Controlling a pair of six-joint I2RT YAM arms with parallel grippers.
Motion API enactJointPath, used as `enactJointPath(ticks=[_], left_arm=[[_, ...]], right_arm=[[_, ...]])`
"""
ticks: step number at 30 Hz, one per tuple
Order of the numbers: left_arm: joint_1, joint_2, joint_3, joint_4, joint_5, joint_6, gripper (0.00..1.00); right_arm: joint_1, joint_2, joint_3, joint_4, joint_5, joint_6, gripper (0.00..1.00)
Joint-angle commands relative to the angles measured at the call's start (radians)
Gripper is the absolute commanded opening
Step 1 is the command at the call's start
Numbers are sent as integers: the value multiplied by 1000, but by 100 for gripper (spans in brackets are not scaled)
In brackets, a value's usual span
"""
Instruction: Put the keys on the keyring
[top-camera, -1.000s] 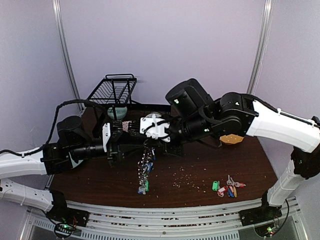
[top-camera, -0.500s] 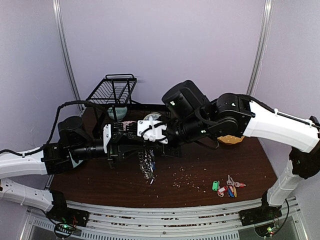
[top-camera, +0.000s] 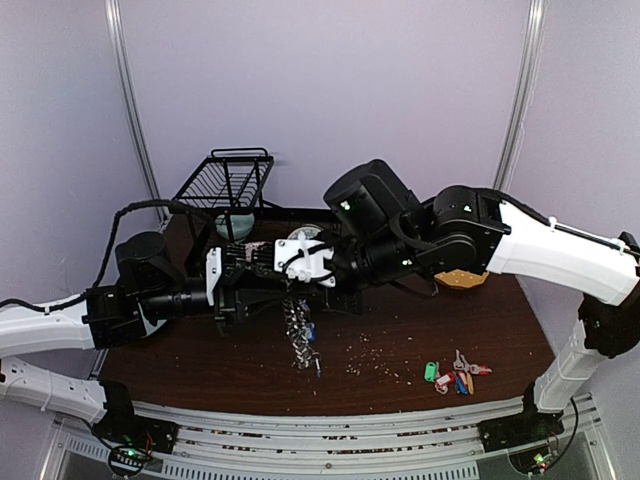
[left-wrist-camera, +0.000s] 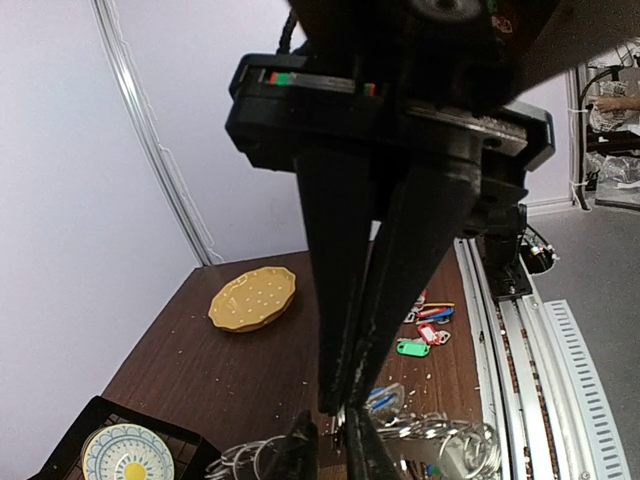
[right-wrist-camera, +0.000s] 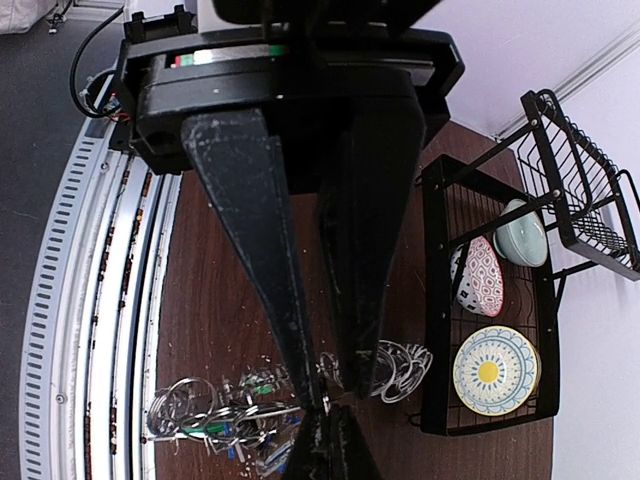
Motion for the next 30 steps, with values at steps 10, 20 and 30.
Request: enactJointPath(ticks=[10,20,30], left_arm=[[2,-18,-12,76,39,10,13],[2,-18,-14,77,57,12,16],[2,-16,-17,74,71,17,15]], right_arm=[[6,-19,21,84,20,36,0],[-2,-22,23,89,29,43,0],[-8,-23,20,88,39,48,0]])
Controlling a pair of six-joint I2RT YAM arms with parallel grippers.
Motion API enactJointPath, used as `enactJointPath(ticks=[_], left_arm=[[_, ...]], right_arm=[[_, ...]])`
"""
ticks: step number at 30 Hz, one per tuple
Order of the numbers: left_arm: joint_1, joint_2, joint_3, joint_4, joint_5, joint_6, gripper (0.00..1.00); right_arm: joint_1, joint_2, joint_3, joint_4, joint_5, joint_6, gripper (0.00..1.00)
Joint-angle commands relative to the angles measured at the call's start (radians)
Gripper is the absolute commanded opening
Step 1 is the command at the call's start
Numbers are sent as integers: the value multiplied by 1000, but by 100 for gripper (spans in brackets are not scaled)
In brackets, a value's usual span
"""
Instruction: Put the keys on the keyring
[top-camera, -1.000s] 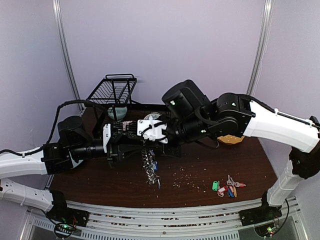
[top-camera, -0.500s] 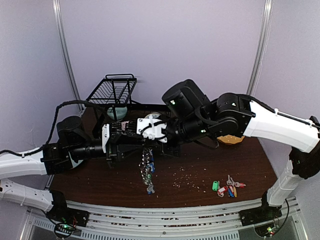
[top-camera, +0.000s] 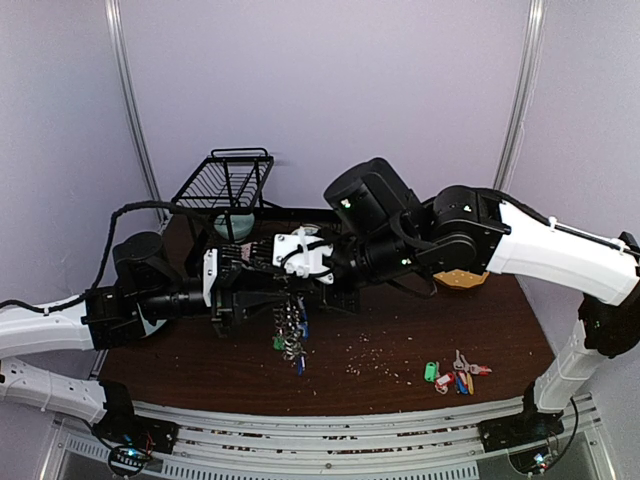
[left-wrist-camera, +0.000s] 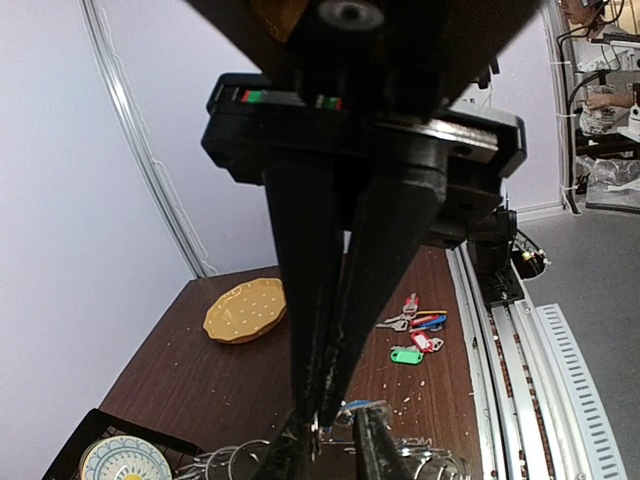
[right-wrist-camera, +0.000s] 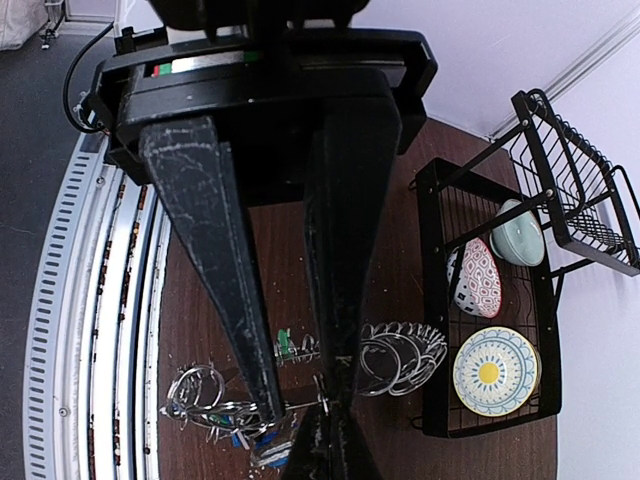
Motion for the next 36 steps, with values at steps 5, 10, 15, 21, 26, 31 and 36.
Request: enactJointPath(ticks=[5,10,15,21,26,31,36], left_arm=[[1,-1,-7,43,1,18,10],[1,8,6,7,-67,36,14],[1,12,10,1,-89,42,15],[1,4,8,14,-86,40,0],[1,-5,-4,36,-81,32,0],[1,-29,-19,66,-110,27,0],[1,-79,-59,118,-96,34,0]], right_arm=[[-7,-29,19,70,22,19,0],[-7,-34,13,72,20,19,0],[-8,-36,13,72,11,19,0],[-7,-33,14,68,-4,18,0],[-7,-22,13,62,-20,16,0],[-20,-35,-19,89,-29,42,22],[-148,-117,-170,201,-290,138,36]])
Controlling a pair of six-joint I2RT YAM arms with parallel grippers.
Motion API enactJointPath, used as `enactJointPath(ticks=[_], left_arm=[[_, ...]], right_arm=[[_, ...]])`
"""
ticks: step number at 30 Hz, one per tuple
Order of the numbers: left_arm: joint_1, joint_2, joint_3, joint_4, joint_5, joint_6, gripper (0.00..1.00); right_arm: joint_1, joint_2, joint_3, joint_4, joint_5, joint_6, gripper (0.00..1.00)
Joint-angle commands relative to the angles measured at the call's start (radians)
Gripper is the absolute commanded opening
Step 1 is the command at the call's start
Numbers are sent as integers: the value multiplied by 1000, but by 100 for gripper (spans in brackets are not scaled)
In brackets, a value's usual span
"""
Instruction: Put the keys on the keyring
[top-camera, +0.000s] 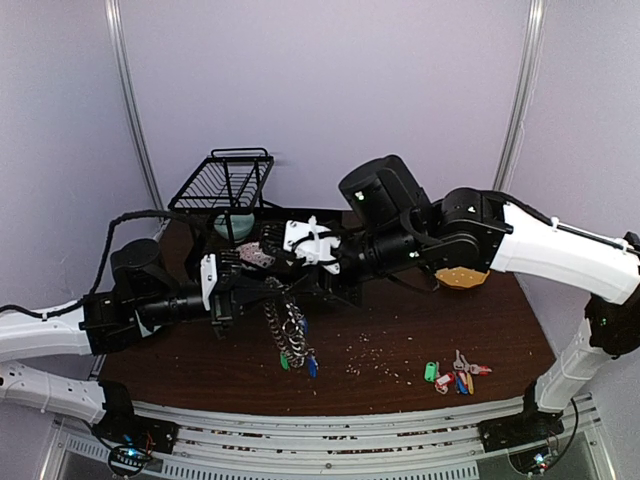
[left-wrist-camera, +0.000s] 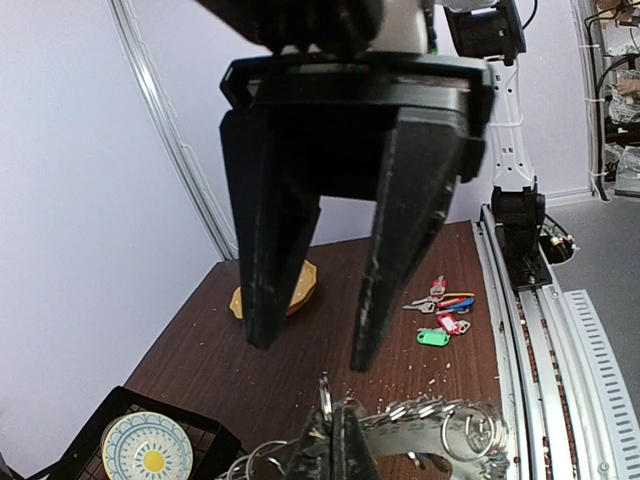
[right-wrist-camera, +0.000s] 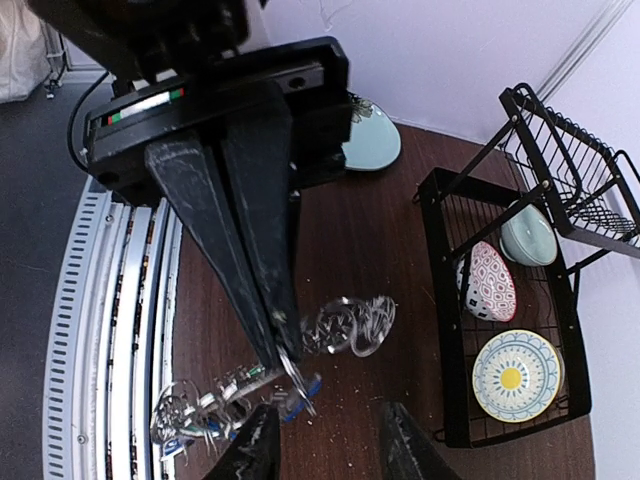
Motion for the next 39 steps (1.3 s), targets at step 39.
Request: enactJointPath(ticks=[39], left_arm=[[2,-73,-52,190,64,11,0]], right_arm=[[-119,-56,-248,339,-472,150,1]])
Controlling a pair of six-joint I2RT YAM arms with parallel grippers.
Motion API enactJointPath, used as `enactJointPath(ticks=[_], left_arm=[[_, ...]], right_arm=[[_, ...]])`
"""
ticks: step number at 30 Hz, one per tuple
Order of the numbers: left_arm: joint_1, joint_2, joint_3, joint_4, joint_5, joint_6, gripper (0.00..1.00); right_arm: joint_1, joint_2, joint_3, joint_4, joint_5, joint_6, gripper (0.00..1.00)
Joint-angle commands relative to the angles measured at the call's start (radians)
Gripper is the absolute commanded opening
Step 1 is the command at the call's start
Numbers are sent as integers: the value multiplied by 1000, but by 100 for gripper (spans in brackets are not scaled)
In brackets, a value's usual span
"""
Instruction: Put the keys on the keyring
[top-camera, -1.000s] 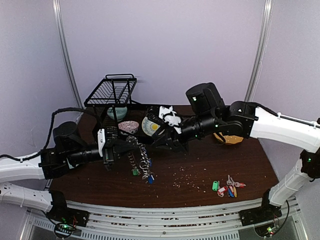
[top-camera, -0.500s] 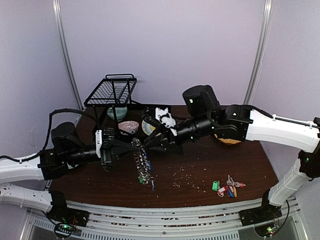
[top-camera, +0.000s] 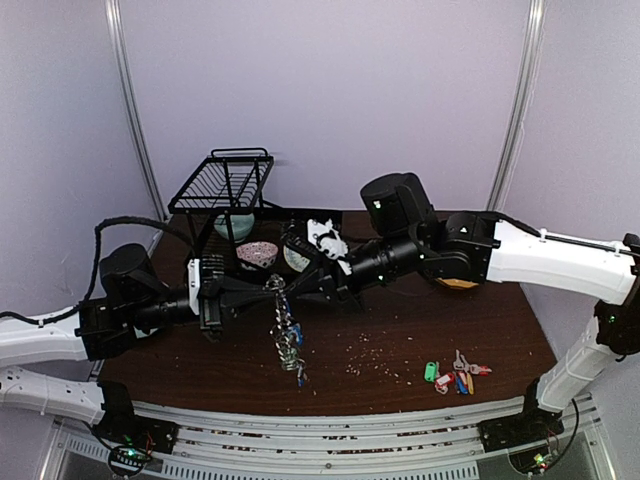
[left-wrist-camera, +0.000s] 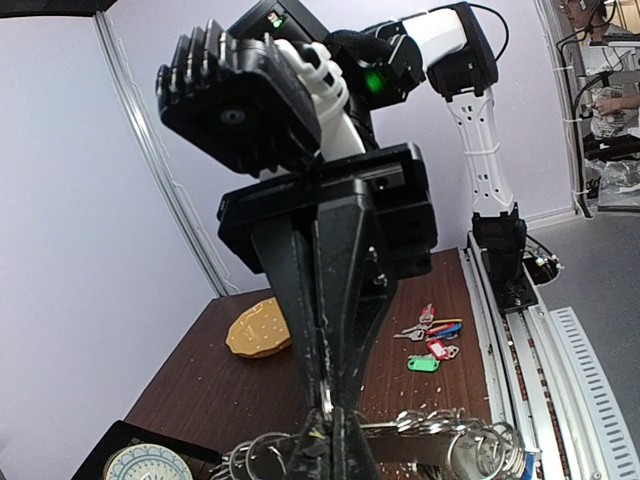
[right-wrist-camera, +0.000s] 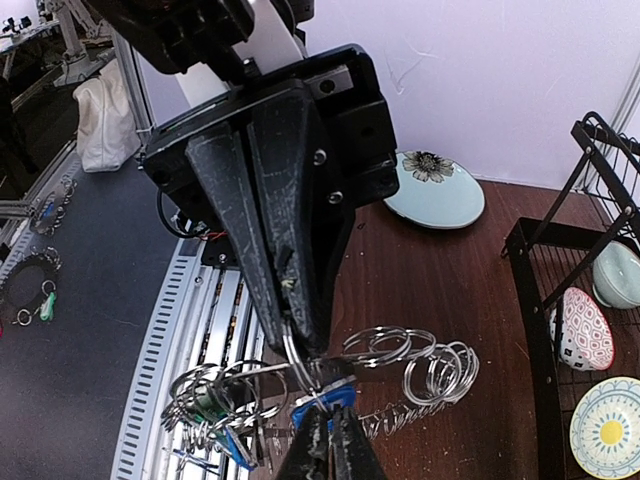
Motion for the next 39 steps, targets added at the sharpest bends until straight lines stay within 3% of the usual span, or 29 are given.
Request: enactJointPath(ticks=[1,9,19,23,27,31,35,39], left_arm=[[1,-17,-2,113,3,1,0],[1,-51,-59,268,25,-65,0],[1,-52,-69,285,29,-64,0],[1,-56,-67,268,26,-57,0],[1,-58,-67,262,27,-52,0],[1,-58,-67,262,26,-52,0],[1,-59,-68,263,26,-51,0],[1,-63,-68,262,23,-51,0]], right_arm=[[0,13,22,17,-44,1,0],[19,69,54,-12,-73,-15,0],[38,133,145,-133,-142,-63,0],[17,48,58,-23,-79,-14,21],[-6,-92,-58,101,-1,-2,32],[-3,-155,-129,212,-11,17,36],[26,-151,-200,398,-1,99,32],[36,-115,-215,481,-20,140,38]])
